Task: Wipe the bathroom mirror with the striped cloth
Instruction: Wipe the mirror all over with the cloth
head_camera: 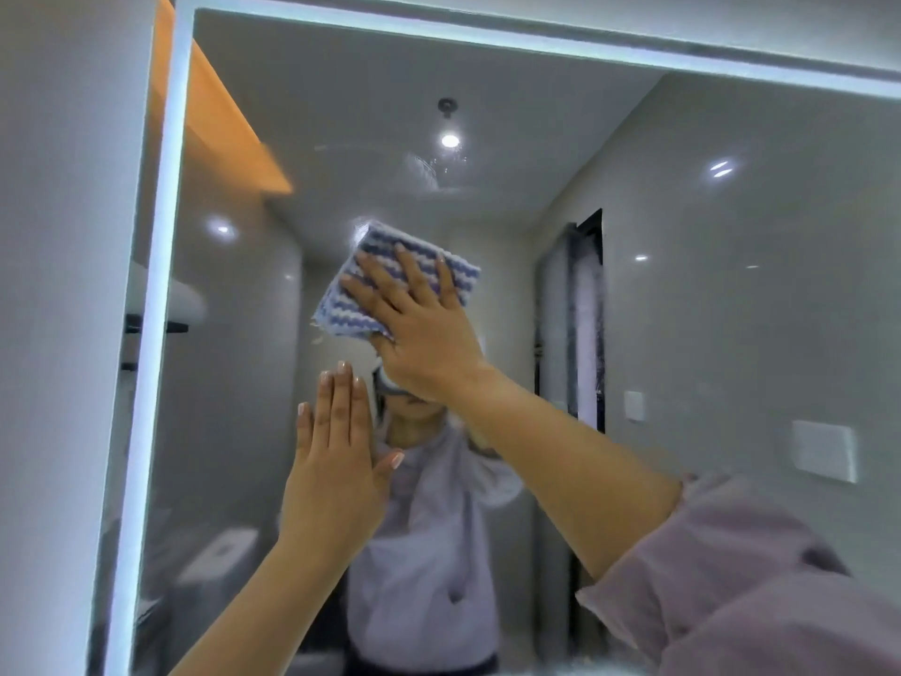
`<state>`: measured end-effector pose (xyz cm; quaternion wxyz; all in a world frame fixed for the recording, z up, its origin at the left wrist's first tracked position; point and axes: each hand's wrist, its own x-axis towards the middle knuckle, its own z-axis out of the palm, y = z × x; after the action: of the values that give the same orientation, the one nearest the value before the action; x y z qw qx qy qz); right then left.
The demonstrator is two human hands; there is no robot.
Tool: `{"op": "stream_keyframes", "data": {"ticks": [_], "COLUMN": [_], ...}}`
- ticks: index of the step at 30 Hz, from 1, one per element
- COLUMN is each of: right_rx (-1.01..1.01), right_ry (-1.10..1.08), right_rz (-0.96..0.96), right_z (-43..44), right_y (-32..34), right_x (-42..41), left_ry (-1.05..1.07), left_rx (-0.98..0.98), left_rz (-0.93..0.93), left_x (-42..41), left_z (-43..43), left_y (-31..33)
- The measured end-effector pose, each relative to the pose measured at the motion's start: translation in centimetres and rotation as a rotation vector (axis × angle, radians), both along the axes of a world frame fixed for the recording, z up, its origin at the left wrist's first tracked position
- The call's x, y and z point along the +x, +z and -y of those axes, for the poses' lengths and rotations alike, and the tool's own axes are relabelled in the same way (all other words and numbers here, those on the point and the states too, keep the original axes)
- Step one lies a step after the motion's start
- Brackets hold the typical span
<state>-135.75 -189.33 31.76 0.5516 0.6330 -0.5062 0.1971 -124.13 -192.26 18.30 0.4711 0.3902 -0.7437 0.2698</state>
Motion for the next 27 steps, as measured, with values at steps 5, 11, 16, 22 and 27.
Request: {"op": "stream_keyframes", "data": {"ticks": [5, 11, 16, 22, 27], "right_rx": [-0.061, -0.323, -0.134, -0.068, -0.216], "right_ry": [0.025, -0.013, -0.027, -0.125, -0.084], "right_rz": [0.220, 0.657, 0.276, 0.114, 0.574], "right_z": [-1.1, -3.8, -4.3, -5.8, -4.8], "right_y": [4.4, -2.1, -10.8, -9.7, -8.2], "right_x": [-2.5, -9.3, -9.1, -12.2, -9.7], "left_ry": [0.003, -0.012, -0.061, -0.054, -0.066], "left_rx": [0.028, 0.038, 0.038, 0.078, 0.097], "left_rz": [0.022, 0.030, 0.012, 0.024, 0.017], "left_x": [0.1, 0.3, 0.2, 0.5, 0.5], "left_z": [0.1, 0.0, -0.2, -0.4, -0.7], "left_y": [0.0, -0.2, 0.1, 0.2, 0.3]}}
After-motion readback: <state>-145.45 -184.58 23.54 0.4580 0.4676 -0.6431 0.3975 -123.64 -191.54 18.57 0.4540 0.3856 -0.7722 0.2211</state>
